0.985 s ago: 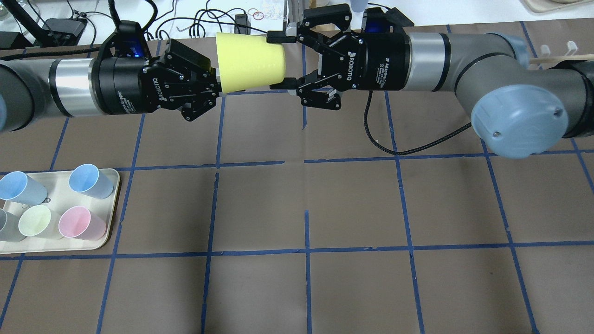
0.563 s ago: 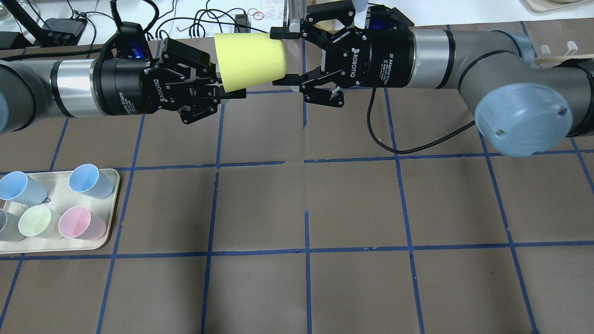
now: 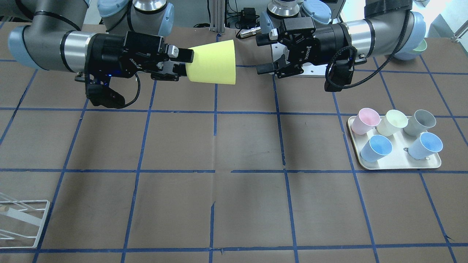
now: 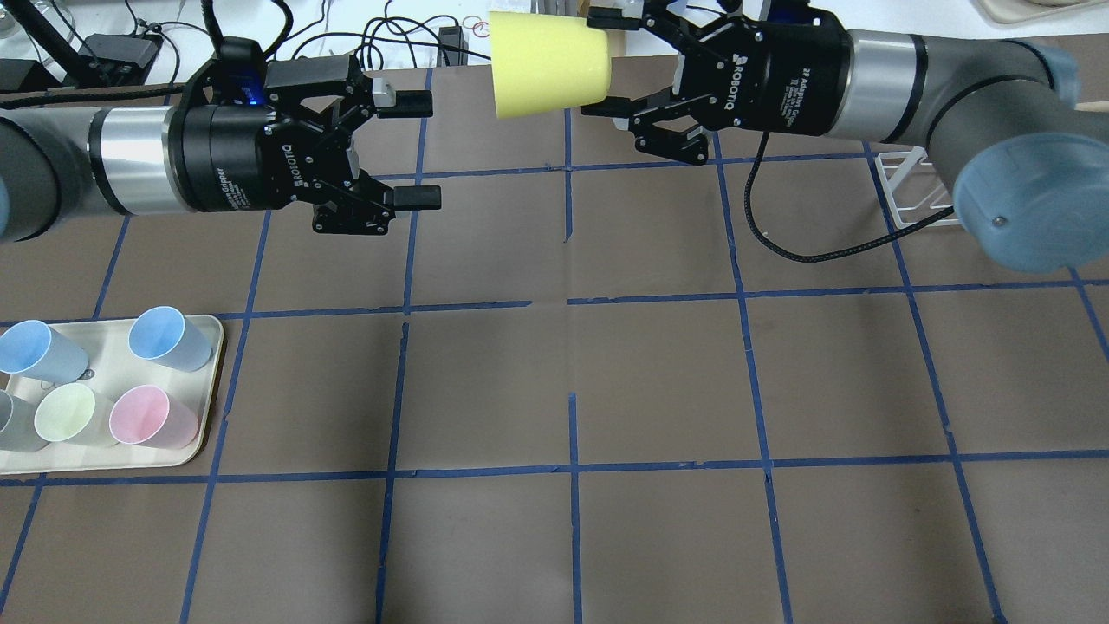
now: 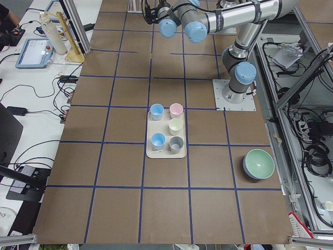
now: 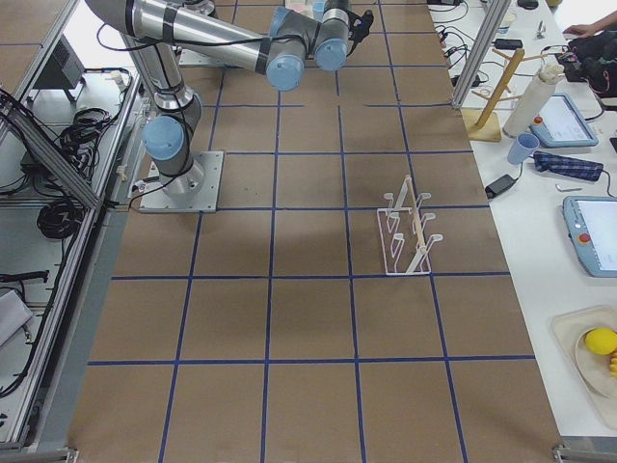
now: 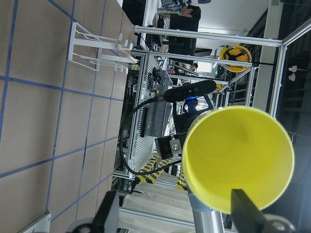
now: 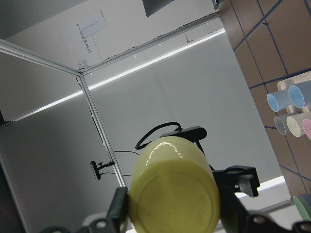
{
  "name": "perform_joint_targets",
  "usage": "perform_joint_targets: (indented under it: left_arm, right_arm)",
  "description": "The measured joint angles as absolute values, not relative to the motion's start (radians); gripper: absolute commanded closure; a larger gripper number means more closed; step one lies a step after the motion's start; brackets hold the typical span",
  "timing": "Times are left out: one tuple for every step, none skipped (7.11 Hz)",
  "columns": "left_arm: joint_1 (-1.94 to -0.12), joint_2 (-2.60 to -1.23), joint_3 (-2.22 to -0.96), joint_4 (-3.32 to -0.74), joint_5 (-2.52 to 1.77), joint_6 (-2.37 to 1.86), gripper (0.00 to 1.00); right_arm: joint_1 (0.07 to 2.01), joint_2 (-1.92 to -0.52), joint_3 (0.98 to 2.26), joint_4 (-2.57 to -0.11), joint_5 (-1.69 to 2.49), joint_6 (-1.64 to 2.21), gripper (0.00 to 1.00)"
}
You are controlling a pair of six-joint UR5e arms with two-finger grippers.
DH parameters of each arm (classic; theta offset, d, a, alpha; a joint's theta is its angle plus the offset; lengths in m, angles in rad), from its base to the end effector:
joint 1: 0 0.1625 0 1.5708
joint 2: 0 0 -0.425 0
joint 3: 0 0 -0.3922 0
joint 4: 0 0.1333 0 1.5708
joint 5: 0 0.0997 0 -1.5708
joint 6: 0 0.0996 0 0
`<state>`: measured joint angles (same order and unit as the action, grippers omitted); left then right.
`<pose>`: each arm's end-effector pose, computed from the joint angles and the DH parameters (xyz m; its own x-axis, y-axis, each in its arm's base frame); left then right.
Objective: Transfer IKEA cup to right arm and place on rack
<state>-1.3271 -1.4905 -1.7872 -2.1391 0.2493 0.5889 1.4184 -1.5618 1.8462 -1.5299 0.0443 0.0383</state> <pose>-0.1230 -0.4577 0.4496 -0.1753 -0.1452 0.9737 -0.1040 0.9863 0.1283 0.1578 -0.5060 0.4498 0.0977 0.3445 -0.9337 0.1402 0.9241 0.3556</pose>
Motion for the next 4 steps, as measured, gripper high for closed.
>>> perform_joint_targets:
  left_arm:
    - [-1.327,-1.491,-1.784,-2.060,0.340,0.518,0.00]
    - [-1.331,-1.491,-1.783,-1.927,0.459,0.393,0.00]
    - [-1.351,-1.490,-1.783,-1.800,0.581,0.277,0.00]
    - [-1.391,-1.490,-1.781,-1.688,0.729,0.182,0.00]
  right_arm:
    - [1.368,-1.565,1.843,-1.531,0.018,0.038,1.00]
    - [1.321,-1.570,1.828,-1.532,-0.069,0.038,1.00]
    - [1.295,-1.575,1.802,-1.531,-0.208,0.038,1.00]
    - [1.284,-1.584,1.773,-1.529,-0.368,0.038,1.00]
